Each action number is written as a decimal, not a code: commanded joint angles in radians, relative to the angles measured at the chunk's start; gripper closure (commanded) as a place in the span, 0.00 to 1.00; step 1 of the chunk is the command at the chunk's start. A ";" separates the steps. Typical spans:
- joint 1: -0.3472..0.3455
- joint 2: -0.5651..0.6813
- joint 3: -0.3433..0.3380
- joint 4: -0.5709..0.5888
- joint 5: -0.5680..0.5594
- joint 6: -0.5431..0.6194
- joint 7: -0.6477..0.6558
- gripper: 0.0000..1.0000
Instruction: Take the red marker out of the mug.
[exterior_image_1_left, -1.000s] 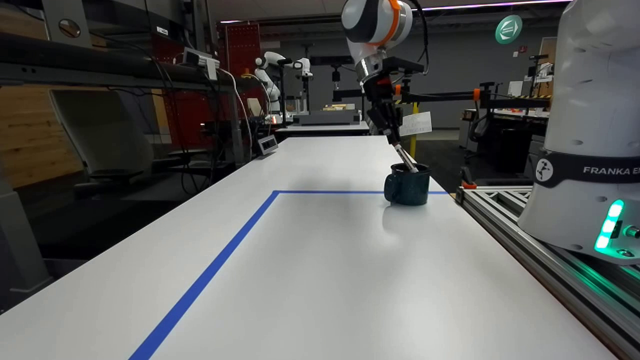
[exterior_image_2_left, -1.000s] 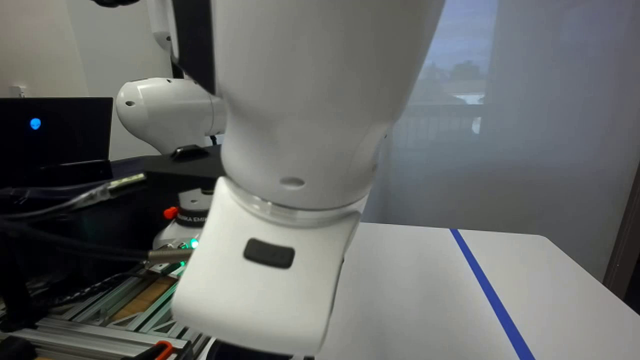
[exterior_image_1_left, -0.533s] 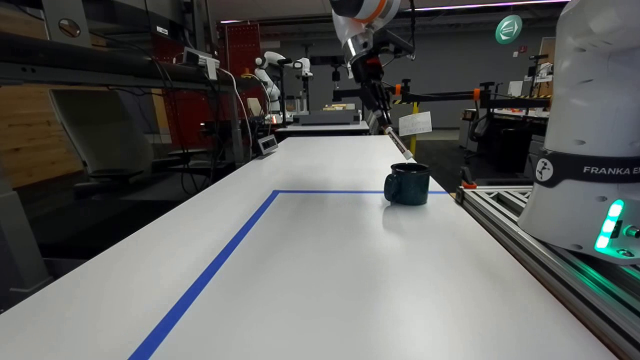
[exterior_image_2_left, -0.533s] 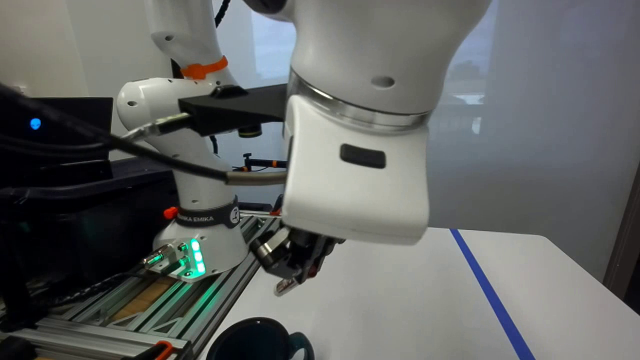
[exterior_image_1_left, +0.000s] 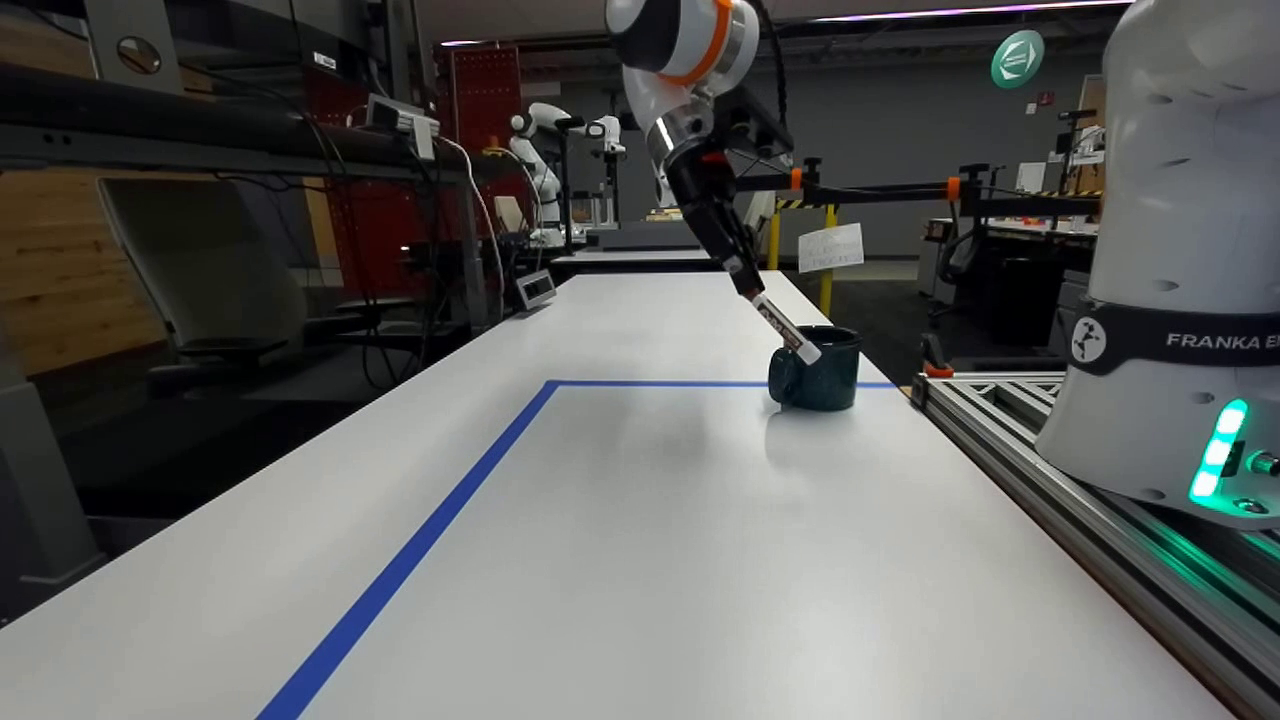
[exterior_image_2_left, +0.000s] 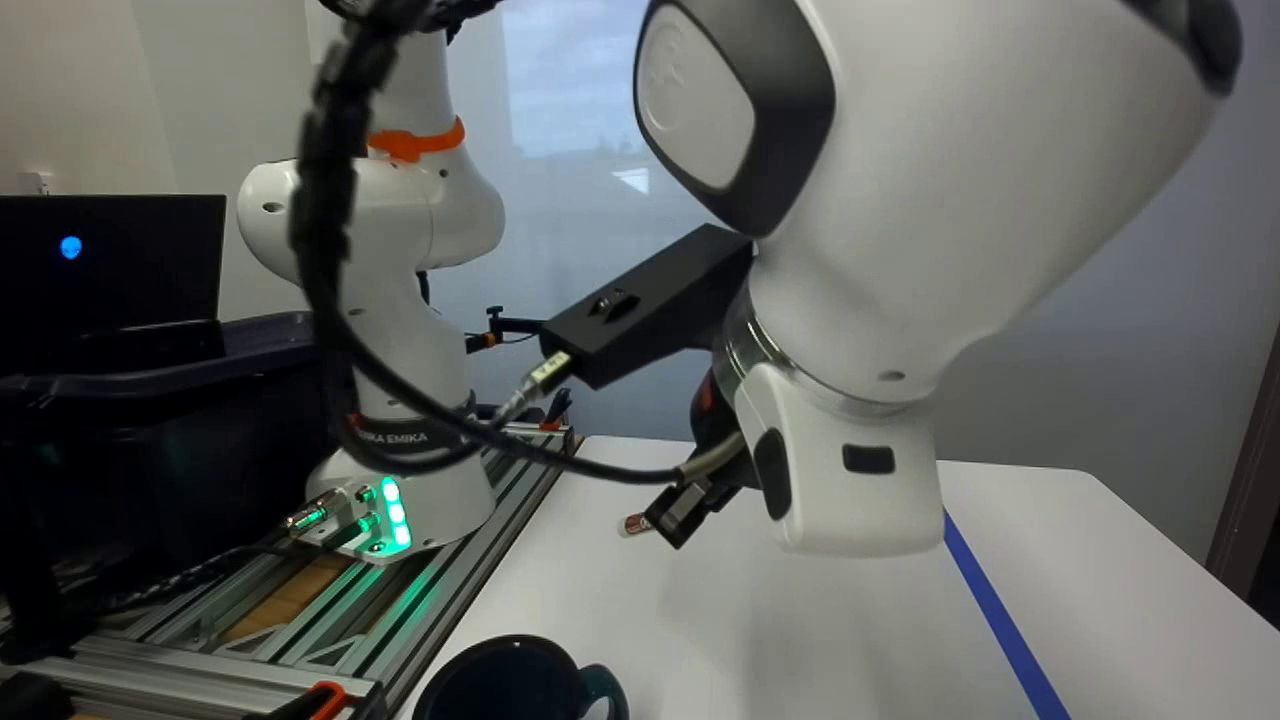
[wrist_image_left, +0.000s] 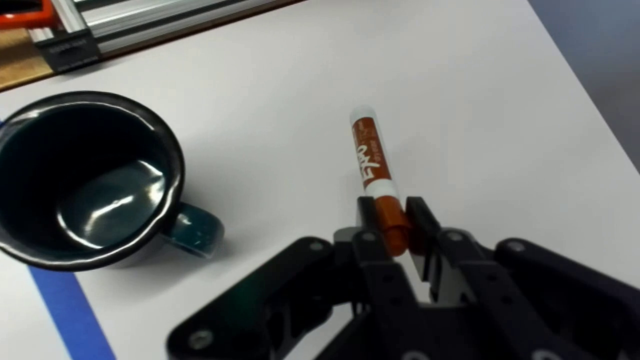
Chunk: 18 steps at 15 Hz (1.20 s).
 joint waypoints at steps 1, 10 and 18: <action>0.004 0.134 0.030 0.052 0.063 -0.015 -0.058 0.95; 0.000 0.350 0.084 0.111 0.048 0.130 0.006 0.95; 0.043 0.298 0.116 -0.005 -0.004 0.509 0.048 0.95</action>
